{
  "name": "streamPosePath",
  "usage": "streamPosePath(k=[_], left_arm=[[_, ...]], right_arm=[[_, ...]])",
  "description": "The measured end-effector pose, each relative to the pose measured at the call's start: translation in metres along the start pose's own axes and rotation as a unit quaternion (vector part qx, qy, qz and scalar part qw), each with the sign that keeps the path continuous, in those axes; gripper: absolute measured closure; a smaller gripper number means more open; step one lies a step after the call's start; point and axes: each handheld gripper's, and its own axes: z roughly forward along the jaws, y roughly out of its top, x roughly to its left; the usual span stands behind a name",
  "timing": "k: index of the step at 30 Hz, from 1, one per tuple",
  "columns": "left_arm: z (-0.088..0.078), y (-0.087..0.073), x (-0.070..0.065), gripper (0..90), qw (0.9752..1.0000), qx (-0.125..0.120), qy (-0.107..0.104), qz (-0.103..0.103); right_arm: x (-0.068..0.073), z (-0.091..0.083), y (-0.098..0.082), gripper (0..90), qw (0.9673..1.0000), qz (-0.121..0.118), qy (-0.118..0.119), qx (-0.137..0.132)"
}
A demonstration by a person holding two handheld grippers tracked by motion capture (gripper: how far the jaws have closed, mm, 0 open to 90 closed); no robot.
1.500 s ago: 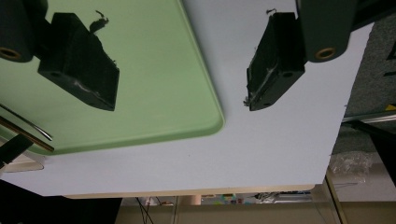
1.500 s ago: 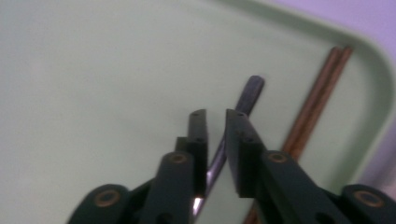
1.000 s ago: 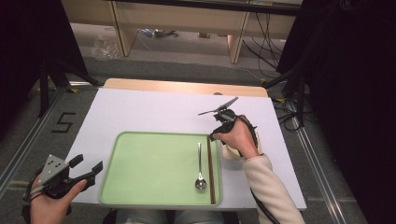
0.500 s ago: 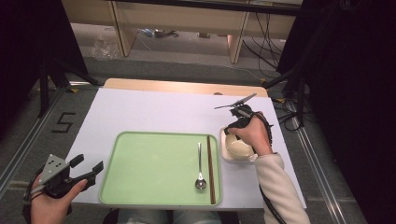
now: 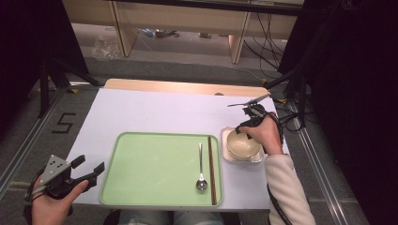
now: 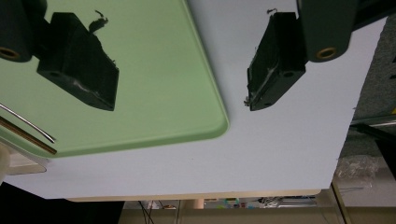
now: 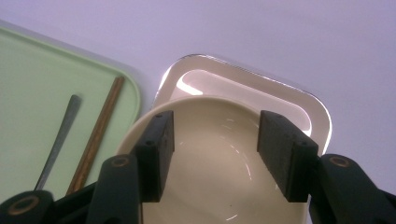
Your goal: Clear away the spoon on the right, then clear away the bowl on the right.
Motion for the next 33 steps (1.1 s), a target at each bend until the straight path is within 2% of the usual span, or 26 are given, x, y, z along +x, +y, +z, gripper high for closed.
streamPosePath(k=[2,3,5,6,8,10,12,13,14,15,16,20,21,22,23,24,25,26,27,28,30,33], left_arm=[[0.000,0.000,0.000,24.5,1.0000,0.001,0.002,-0.001],[0.000,0.000,0.000,24.6,1.0000,0.001,0.004,-0.003],[0.000,0.000,0.001,24.5,1.0000,0.002,0.003,-0.003],[-0.001,0.000,0.001,24.6,1.0000,0.002,0.003,-0.003],[-0.001,0.000,0.000,24.5,1.0000,0.000,0.004,-0.003],[-0.001,0.000,0.000,24.6,1.0000,0.001,0.005,-0.002],[-0.001,-0.001,0.000,24.6,1.0000,0.001,0.003,-0.003],[-0.001,0.000,0.000,24.5,1.0000,0.001,0.005,0.000],[-0.001,0.000,0.000,24.5,1.0000,0.000,0.006,0.001],[-0.002,0.000,0.000,24.5,1.0000,0.000,0.007,0.001],[-0.002,0.000,0.001,24.5,1.0000,-0.001,0.005,0.001],[-0.003,0.001,0.002,24.5,1.0000,-0.002,0.007,-0.002],[-0.002,0.001,0.001,24.5,1.0000,-0.004,0.004,0.003],[-0.001,0.001,0.000,24.5,1.0000,-0.003,0.005,0.000],[-0.001,0.001,0.000,24.5,1.0000,-0.004,0.003,0.001],[-0.001,0.001,0.001,24.5,1.0000,-0.002,0.002,0.005],[-0.001,0.001,0.001,24.5,1.0000,-0.002,0.003,0.004],[-0.001,0.001,0.001,24.4,1.0000,-0.002,0.004,0.001],[-0.001,0.001,0.001,24.5,1.0000,-0.003,0.003,0.001],[-0.001,0.001,0.002,24.5,1.0000,-0.002,0.003,0.002],[-0.001,0.001,0.002,24.4,1.0000,-0.003,0.003,0.001],[-0.001,0.001,0.001,24.5,1.0000,-0.003,0.003,0.001]], right_arm=[[-0.002,0.000,0.000,46.3,1.0000,0.000,-0.002,0.000],[-0.001,-0.002,0.000,46.3,0.9999,0.012,-0.006,0.003],[-0.004,-0.003,0.000,45.8,0.9998,0.018,-0.011,0.002],[-0.008,-0.003,0.000,45.7,0.9999,0.007,-0.012,0.000],[-0.012,-0.003,0.000,45.8,0.9999,0.005,-0.015,0.002],[-0.012,-0.004,-0.001,45.7,0.9995,0.016,-0.026,0.007],[-0.017,-0.001,-0.003,45.3,0.9995,0.001,-0.031,0.012],[-0.017,0.001,-0.003,45.2,0.9991,0.003,-0.036,0.021],[-0.020,0.004,-0.003,45.4,0.9991,-0.012,-0.035,0.023],[-0.020,0.006,-0.004,45.6,0.9990,-0.013,-0.037,0.023],[-0.020,0.007,-0.003,45.7,0.9986,-0.008,-0.037,0.036],[-0.025,0.012,-0.006,47.1,0.9968,-0.035,-0.049,0.054],[-0.025,0.014,-0.007,47.6,0.9969,-0.029,-0.049,0.053],[-0.027,0.015,-0.008,48.6,0.9964,-0.026,-0.044,0.068],[-0.031,0.017,-0.009,49.6,0.9958,-0.045,-0.047,0.064],[-0.031,0.018,-0.010,51.5,0.9966,-0.032,-0.044,0.063],[-0.036,0.022,-0.009,53.6,0.9954,-0.058,-0.042,0.063],[-0.035,0.022,-0.011,54.4,0.9964,-0.031,-0.039,0.069],[-0.035,0.023,-0.011,56.0,0.9958,-0.015,-0.041,0.080],[-0.036,0.025,-0.011,56.3,0.9956,-0.020,-0.040,0.082],[-0.037,0.027,-0.012,58.3,0.9953,-0.005,-0.033,0.091],[-0.039,0.032,-0.014,62.1,0.9954,-0.006,-0.031,0.090]])
